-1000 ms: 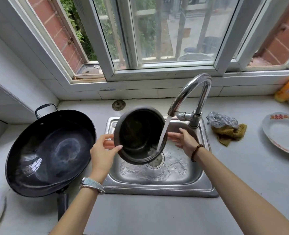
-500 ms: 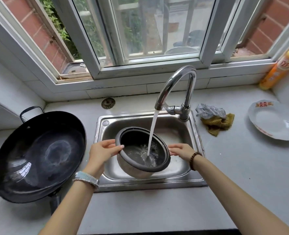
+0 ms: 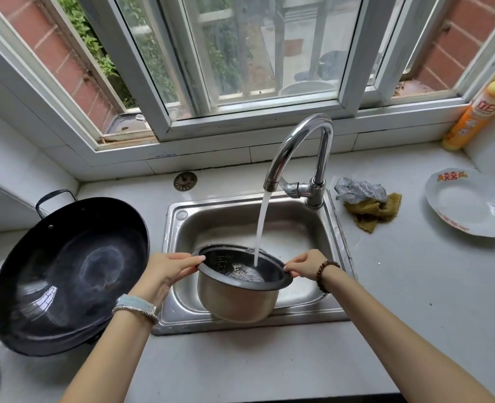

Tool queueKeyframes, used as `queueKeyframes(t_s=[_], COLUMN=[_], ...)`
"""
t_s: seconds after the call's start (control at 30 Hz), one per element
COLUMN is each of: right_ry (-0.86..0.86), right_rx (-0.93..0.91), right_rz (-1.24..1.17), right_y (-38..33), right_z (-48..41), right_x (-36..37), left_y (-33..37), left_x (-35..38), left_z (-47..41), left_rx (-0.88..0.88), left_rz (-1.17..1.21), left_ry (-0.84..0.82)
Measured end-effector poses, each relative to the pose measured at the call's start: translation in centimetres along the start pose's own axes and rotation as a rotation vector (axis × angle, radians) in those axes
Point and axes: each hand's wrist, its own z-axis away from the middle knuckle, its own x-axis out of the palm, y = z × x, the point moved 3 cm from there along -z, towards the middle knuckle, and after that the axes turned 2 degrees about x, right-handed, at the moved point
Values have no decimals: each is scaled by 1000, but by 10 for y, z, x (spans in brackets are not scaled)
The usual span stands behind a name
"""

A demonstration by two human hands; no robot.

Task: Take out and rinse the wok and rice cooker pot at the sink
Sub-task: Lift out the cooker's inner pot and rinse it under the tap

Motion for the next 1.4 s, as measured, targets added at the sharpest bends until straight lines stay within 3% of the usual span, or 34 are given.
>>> queueKeyframes(t_s=[0.4, 0.97, 1.17, 1.4], right_ry=[104, 523, 471, 353], right_rx=[117, -17, -32, -101], right_rz=[369, 531, 466, 320], right_y=[-22, -53, -55, -49], right_z=[14, 35, 28, -1], right_x=[-60, -105, -101, -72], left_y=[-39, -63, -54, -32], left_x=[35, 85, 80, 59], left_z=[-2, -6, -11, -20], left_rx=[-265, -394, -324, -114], left_rz=[33, 20, 9, -23], left_ry=[-131, -304, -235, -57])
